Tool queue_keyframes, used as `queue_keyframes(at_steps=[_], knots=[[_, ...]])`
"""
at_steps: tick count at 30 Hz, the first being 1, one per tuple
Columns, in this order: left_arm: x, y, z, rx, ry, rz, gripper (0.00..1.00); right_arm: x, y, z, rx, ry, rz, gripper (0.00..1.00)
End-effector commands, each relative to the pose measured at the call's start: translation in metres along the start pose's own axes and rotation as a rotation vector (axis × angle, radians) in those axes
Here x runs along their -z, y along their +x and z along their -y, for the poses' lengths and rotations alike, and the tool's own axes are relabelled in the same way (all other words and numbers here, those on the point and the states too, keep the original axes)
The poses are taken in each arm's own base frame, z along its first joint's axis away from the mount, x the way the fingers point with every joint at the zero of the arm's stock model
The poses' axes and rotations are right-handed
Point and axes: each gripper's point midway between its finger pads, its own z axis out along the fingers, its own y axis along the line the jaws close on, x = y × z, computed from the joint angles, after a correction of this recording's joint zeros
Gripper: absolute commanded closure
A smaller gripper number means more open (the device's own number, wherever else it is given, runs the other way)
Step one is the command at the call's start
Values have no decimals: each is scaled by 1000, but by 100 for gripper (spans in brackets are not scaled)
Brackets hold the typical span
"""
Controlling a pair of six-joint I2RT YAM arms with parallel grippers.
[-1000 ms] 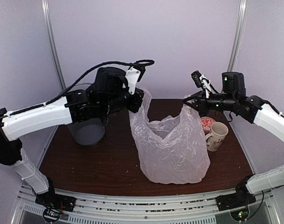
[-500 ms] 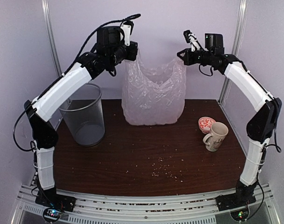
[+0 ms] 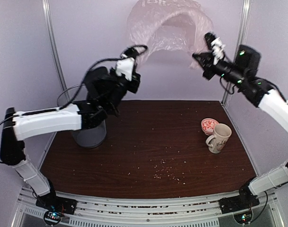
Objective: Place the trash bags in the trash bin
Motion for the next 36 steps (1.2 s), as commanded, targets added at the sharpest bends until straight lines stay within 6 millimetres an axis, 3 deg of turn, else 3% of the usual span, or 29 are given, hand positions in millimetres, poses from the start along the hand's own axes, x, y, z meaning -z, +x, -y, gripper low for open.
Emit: queue_keyframes(at_steps=[1, 3, 6, 8, 11, 18, 28, 31, 36], knots=[[5, 172, 62, -122, 38, -421, 100, -23, 206, -44, -92, -87, -494, 100], [27, 164, 73, -83, 81, -440, 100, -1, 206, -77, -138, -242, -498, 100], [67, 113, 85, -34, 176, -355, 100, 48, 160, -124, -123, -484, -363, 100], [80, 77, 79, 43, 232, -287, 100, 71, 128, -137, -122, -547, -279, 100], [88, 52, 67, 129, 251, -258, 100, 79, 105, -147, -193, -655, -280, 100], [90, 59, 71, 190, 258, -291, 100, 50, 89, -132, -359, -575, -214, 100], [82, 51, 71, 174, 249, -272, 100, 40, 84, -116, -375, -487, -196, 100], [65, 49, 66, 157, 201, -289, 100, 28, 87, -98, -355, -402, -209, 100], [23, 70, 48, 158, 113, -383, 100, -3, 78, -42, -312, -195, -204, 100]])
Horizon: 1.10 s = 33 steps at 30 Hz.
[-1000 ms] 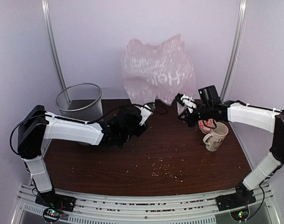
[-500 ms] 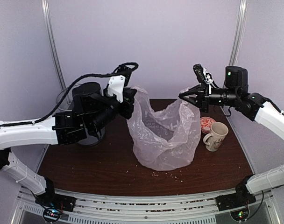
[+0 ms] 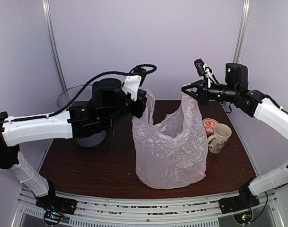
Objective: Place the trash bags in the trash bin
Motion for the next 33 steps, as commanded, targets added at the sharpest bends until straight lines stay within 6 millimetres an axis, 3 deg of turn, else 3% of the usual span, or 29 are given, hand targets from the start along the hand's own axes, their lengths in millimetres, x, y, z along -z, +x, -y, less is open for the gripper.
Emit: queue_keyframes(at_steps=[1, 7, 9, 11, 13, 14, 16, 17, 19, 20, 22, 23, 25, 27, 28, 30, 31, 33], knots=[[-35, -8, -38, 38, -108, -50, 100, 1, -47, 59, 36, 236, 79, 100], [-88, -47, -96, 67, -195, -40, 100, -13, -97, 115, 82, 412, 119, 100], [-98, -74, -106, 56, -212, -9, 100, -12, -124, 126, 100, 442, 140, 100], [-93, -115, -106, 32, -200, 70, 100, -6, -155, 120, 125, 425, 189, 100], [-67, -162, -100, -5, -182, 197, 100, 13, -190, 97, 156, 374, 280, 100], [-48, -185, -94, -29, -183, 275, 100, 33, -213, 75, 188, 338, 347, 100], [8, -222, -77, -96, -200, 456, 100, 62, -240, 28, 290, 241, 429, 100], [25, -210, -58, -163, -197, 506, 100, 67, -241, 5, 345, 171, 420, 100], [75, -210, -37, -216, -187, 662, 100, 77, -232, -37, 451, 46, 363, 100], [83, -199, -31, -219, -163, 678, 100, 71, -212, -49, 465, 1, 305, 100], [67, -156, -29, -198, -132, 587, 100, 55, -167, -46, 461, -13, 205, 100], [45, -118, -29, -207, -135, 497, 100, 43, -140, -36, 451, 7, 151, 100], [3, -35, -37, -195, -181, 307, 100, 17, -78, 6, 388, 158, 65, 100], [-36, 54, -50, -166, -221, 90, 100, -4, 7, 54, 295, 354, -46, 100], [-50, 97, -48, -163, -220, -19, 100, -12, 52, 68, 255, 392, -128, 100], [-54, 157, -33, -175, -192, -181, 100, -27, 103, 63, 205, 311, -255, 100], [-48, 166, -20, -189, -170, -206, 100, -30, 120, 51, 185, 229, -305, 100], [-26, 158, 7, -229, -120, -178, 100, -26, 131, 12, 180, 26, -338, 100]])
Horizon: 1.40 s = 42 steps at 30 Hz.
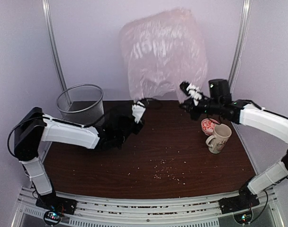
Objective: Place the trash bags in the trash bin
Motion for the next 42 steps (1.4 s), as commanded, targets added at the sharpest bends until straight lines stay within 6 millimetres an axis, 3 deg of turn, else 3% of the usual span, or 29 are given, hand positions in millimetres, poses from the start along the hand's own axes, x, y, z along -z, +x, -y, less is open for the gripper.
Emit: queue_keyframes(at_steps=[1, 5, 8, 13, 20, 22, 26, 31, 33, 36, 42], knots=[[59, -11, 42, 13, 74, 7, 100, 19, 30, -59, 42, -276, -87, 100], [104, -49, 51, 29, 166, 74, 100, 64, 3, -105, 100, -456, 36, 99], [123, -66, 43, 108, 234, 119, 100, 82, -25, -109, 52, -477, 145, 100], [132, -77, 32, 174, 242, 152, 100, 71, -52, -80, -50, -353, 177, 100], [130, -91, 37, 198, 278, 119, 100, 47, -77, -34, -145, -169, 209, 100], [133, -96, 37, 196, 295, 113, 87, 44, -76, -18, -169, -94, 210, 100], [141, -107, 29, 186, 322, 109, 35, 46, -68, 3, -189, 18, 221, 100], [168, -128, 30, 165, 477, 133, 9, 51, -53, 12, -180, 96, 198, 100], [181, -135, 32, 154, 552, 160, 2, 53, -49, 13, -175, 110, 194, 100], [202, -141, 42, 134, 685, 180, 2, 52, -42, 13, -179, 121, 179, 100], [211, -113, 74, 60, 847, 20, 2, 49, -31, 12, -181, 129, 153, 100]])
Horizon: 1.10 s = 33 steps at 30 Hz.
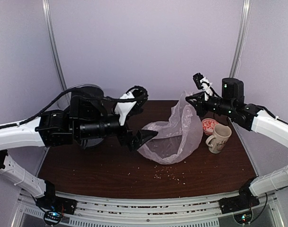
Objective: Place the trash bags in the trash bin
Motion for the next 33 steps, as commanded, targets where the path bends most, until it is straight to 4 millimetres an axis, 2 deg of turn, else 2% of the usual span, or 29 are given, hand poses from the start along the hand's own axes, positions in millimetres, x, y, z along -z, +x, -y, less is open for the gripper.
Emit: queue_keyframes(at_steps=[1, 5, 8, 10, 12, 13, 16, 18, 20, 24, 33], knots=[[-9, 32, 33, 2, 175, -153, 2, 6, -3, 8, 7, 51, 17, 100], [-16, 42, 54, 22, 284, -188, 2, 11, -7, 7, 15, 54, 24, 100], [-15, 26, 38, 29, 196, -147, 2, 13, -7, 6, 21, 59, 24, 100], [-9, 6, 12, 41, 77, -92, 2, 15, -7, 6, 25, 61, 27, 100], [0, -10, -23, 90, -48, -60, 2, 16, -8, 5, 26, 59, 31, 100], [4, -10, -52, 121, -146, -73, 3, 17, -8, 4, 26, 58, 33, 100], [21, -6, -120, 217, -371, -114, 8, 19, -10, 3, 31, 58, 39, 100], [35, 4, -159, 277, -509, -144, 9, 20, -10, 3, 34, 59, 42, 100], [50, 18, -187, 311, -629, -168, 7, 22, -11, 4, 38, 65, 46, 100], [67, 46, -222, 365, -762, -262, 6, 24, -12, 4, 44, 72, 48, 100], [96, 74, -258, 409, -891, -472, 12, 22, -9, 3, 50, 65, 42, 100]])
